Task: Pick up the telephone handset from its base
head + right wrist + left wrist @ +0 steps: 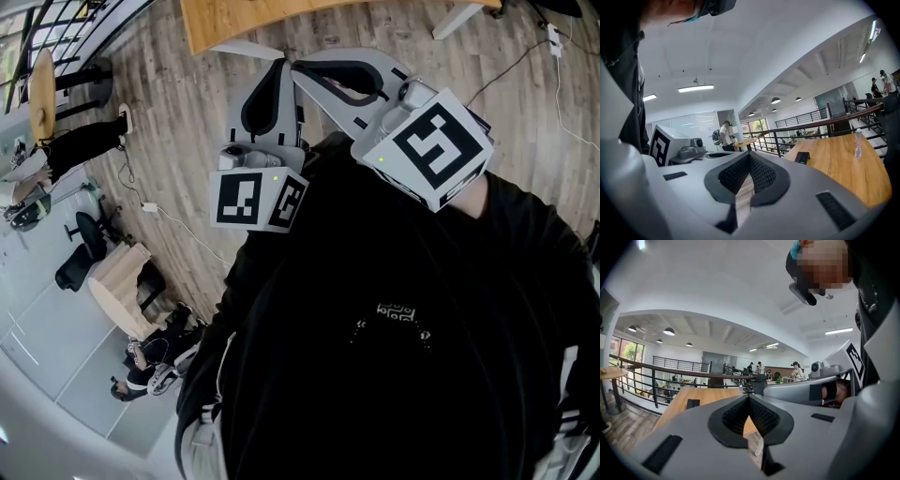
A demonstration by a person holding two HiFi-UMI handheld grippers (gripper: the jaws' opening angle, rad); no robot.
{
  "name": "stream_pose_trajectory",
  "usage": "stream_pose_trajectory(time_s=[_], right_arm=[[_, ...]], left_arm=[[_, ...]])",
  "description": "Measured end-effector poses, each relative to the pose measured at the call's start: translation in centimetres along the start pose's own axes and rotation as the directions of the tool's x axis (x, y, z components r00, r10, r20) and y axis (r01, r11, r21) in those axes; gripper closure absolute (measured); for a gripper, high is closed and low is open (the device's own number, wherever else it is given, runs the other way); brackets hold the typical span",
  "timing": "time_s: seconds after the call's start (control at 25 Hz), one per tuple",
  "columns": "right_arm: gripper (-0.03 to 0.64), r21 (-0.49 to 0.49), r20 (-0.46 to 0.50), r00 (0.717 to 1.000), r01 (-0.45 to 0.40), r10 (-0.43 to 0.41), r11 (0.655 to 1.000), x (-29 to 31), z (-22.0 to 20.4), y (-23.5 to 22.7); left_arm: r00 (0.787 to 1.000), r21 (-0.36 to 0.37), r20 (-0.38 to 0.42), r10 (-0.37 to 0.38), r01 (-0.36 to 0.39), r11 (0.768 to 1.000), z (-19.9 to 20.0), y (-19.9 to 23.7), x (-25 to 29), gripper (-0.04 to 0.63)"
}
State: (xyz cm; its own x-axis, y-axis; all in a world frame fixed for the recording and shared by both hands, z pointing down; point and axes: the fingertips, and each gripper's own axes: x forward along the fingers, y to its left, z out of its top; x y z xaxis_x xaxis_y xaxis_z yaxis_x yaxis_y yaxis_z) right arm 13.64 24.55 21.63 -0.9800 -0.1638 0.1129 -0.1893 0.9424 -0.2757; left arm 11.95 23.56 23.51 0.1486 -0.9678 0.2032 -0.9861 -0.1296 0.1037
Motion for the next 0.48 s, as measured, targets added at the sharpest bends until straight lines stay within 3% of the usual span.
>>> stream_pose_trajectory(time_s=[0.48], right_arm=[[0.6, 0.033, 0.017, 1.0, 0.001, -0.002, 0.999, -1.2, -0.1, -2.0]], left_arm=[[0.999, -0.012, -0.026, -0.018, 0.018, 1.0, -0.3, -1.2, 1.8, 0.591]])
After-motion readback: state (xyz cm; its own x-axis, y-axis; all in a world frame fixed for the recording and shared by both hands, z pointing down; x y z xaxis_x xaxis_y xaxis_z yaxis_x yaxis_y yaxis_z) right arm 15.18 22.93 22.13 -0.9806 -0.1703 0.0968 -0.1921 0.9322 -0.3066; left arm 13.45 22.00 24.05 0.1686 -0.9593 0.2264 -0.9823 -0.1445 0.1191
